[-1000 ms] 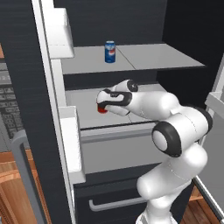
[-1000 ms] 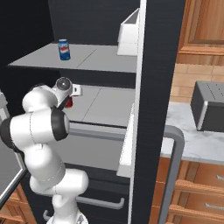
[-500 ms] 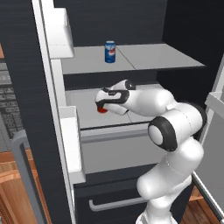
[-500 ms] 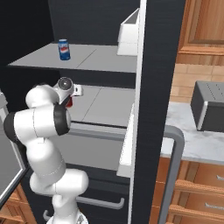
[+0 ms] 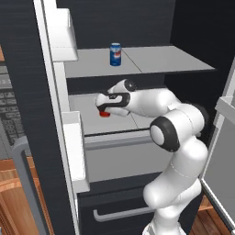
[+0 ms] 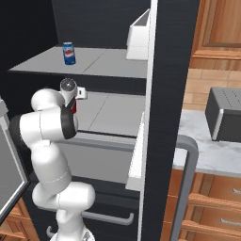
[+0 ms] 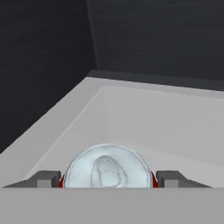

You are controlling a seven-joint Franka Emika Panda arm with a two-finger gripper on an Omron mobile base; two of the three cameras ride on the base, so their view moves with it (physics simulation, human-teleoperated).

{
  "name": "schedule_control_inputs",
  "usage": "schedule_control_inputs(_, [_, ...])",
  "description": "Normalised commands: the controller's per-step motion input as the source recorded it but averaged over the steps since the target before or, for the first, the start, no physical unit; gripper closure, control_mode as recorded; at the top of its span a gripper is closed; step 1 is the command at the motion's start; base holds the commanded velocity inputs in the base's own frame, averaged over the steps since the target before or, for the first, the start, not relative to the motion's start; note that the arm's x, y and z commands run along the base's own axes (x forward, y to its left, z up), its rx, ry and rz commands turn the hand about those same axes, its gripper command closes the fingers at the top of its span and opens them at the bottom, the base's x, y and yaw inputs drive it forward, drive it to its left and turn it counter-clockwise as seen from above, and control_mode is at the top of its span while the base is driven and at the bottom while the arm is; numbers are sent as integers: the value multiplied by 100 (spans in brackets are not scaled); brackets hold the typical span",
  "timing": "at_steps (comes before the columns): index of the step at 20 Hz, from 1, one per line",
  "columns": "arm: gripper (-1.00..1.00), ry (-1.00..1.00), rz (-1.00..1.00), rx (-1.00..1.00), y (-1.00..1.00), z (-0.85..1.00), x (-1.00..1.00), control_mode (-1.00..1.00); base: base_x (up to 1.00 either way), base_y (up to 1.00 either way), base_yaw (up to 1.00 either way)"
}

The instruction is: Open the fridge, grab two sodas, and place both sodas inside the bowl with ice on the dining counter.

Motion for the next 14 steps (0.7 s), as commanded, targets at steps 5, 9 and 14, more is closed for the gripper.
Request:
schedule_control_inputs(5, [100,3,0,0,1,-8,2,-100,0,0,0])
schedule_control_inputs(9, [100,0,0,0,0,0,-2,-100,0,0,0])
schedule_control_inputs(14, [100,-5,0,0,-2,-7,-20,-100,0,0,0])
